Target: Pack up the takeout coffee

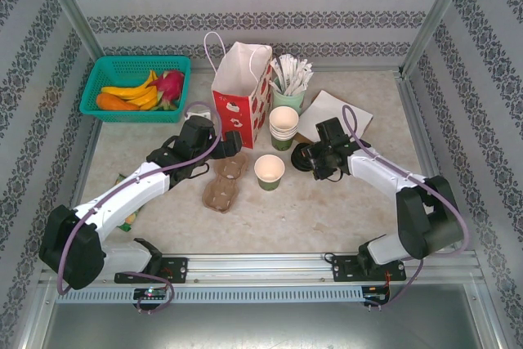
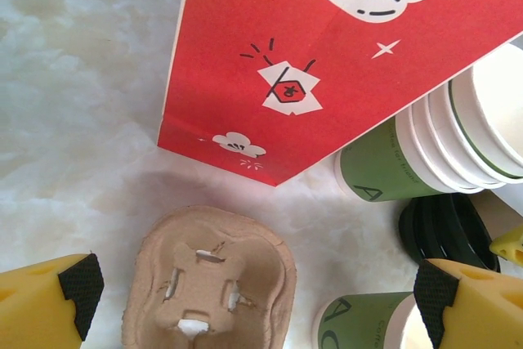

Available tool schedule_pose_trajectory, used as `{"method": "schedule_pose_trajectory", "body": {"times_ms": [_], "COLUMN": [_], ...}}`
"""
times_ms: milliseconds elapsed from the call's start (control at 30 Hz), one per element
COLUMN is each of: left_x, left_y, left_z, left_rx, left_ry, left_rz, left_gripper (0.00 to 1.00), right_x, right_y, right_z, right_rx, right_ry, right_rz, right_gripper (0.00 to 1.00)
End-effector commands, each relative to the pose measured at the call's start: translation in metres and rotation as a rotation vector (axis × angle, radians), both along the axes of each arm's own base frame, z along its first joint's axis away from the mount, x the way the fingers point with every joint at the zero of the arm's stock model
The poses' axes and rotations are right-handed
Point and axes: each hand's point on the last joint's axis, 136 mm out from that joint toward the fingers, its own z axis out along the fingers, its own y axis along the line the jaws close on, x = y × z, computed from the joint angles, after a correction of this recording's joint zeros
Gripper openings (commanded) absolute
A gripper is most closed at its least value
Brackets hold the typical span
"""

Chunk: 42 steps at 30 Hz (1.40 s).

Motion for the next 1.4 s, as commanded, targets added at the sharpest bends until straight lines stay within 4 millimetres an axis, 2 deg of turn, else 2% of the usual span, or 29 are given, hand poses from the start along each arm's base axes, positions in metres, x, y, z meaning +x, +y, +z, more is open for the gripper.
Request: {"method": "schedule_pose_trajectory", "body": {"times_ms": [0,333,467,567,800,1033,1233,1367], "left_x": [0.001,0.002,0.003,0.002,0.001,0.001,0.001,0.002], "left_y": [0.0,0.002,0.003,0.003,0.004,0.0,-0.005,-0.004], "left_z": [0.003,0.001,0.001,0.001,-0.002,-0.002,0.0,0.001], "left_rx": [0.038,0.054,0.059,0.059,0.061,0.047,0.018,0.018], "left_ry": [-0.001,0.008,0.009,0.014,0.023,0.016,-0.004,-0.01], "left_rz": [-0.001,0.013,0.016,0.014,0.015,0.001,-0.017,-0.012], "left_gripper": [0.99,0.99,0.99,0.99,0.99,0.99,0.99,0.99], "right_x": [0.007,0.009,0.01,0.009,0.007,0.003,0.002,0.001], "right_y": [0.0,-0.001,-0.003,-0.005,-0.007,-0.014,-0.016,-0.023], "right_z": [0.002,-0.003,-0.003,-0.004,-0.005,0.0,0.004,0.009], "right_rx": [0.01,-0.002,-0.017,-0.025,-0.031,-0.069,-0.117,-0.23], "right_ry": [0.0,0.006,0.0,-0.002,-0.007,-0.037,-0.067,-0.103], "right_rz": [-0.022,-0.02,-0.027,-0.029,-0.028,-0.038,0.007,0.125], "right_gripper": [0.53,0.47,0.38,0.37,0.26,0.21,0.17,0.14]}}
